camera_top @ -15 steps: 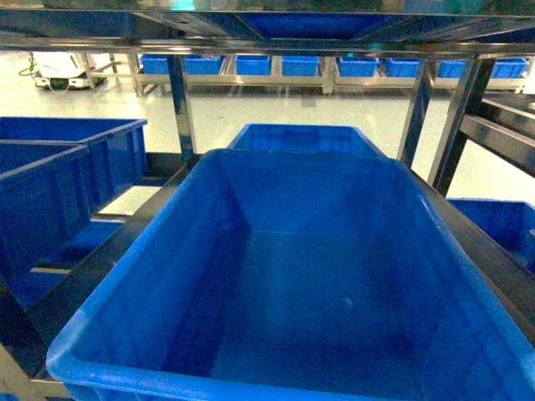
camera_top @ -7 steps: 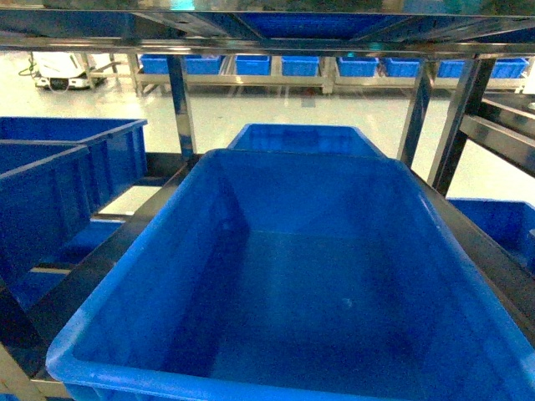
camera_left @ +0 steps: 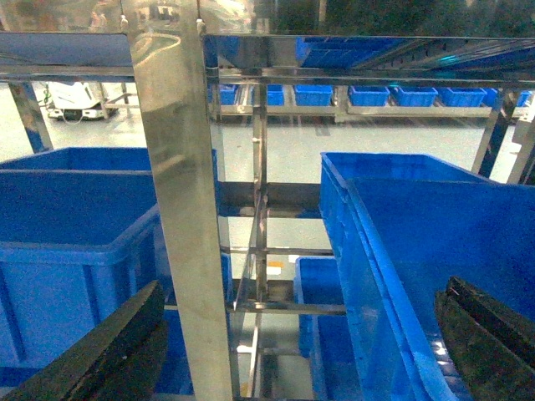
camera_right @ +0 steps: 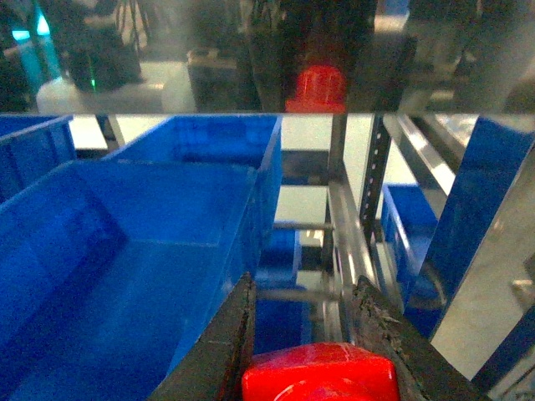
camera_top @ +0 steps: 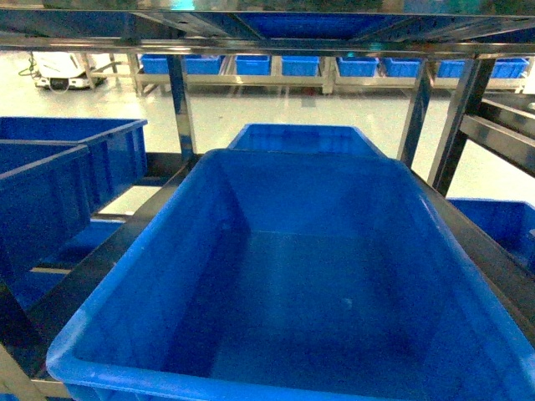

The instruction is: Pick red block from blue box to shelf

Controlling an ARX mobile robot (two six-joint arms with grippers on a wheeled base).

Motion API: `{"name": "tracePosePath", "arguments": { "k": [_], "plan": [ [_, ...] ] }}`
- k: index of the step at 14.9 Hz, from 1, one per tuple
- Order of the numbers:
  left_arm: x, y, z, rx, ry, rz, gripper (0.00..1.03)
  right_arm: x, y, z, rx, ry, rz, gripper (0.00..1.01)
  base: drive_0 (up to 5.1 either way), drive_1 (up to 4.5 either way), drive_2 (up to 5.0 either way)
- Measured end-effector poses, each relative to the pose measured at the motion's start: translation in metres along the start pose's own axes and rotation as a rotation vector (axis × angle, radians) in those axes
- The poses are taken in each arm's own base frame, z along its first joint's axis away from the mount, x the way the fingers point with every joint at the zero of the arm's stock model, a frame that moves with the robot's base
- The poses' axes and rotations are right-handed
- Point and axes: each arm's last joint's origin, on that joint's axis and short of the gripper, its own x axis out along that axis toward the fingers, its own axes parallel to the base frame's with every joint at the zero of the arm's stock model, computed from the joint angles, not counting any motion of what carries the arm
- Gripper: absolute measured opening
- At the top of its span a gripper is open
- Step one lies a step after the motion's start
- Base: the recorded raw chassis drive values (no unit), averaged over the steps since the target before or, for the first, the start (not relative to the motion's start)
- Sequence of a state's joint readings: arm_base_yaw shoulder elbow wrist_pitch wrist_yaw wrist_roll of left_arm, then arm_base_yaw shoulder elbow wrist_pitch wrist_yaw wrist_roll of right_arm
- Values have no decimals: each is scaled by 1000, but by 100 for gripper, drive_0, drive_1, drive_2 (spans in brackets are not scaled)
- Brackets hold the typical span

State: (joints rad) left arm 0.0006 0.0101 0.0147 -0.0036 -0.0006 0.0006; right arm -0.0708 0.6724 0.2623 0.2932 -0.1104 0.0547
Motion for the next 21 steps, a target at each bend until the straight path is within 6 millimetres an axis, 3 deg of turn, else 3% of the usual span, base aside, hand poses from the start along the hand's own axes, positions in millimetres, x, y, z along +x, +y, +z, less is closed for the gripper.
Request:
{"name": "tracePosePath", "arguments": {
  "k": [4,7,9,13,17,19,21],
  "plan": [
    [0,0,0,0,0,0,98,7,13,-4,54,150,118,28,0,0,0],
    [0,0,0,0,0,0,98,14,38,-18,117,315,287,28,0,0,0],
    [0,0,0,0,0,0,98,22,56,-24,104,333,386,28,0,0,0],
    [0,0,0,0,0,0,98,65,77,-36,36,251,444,28,0,0,0],
    [0,0,0,0,0,0,98,85,93,-62,-14,301,487,28,0,0,0],
    [0,0,0,0,0,0,98,81,102,-58,-38,187,508,52,0,0,0],
    [0,0,0,0,0,0,98,66,95,-68,-47,193,504,77,0,0,0]
  ]
}}
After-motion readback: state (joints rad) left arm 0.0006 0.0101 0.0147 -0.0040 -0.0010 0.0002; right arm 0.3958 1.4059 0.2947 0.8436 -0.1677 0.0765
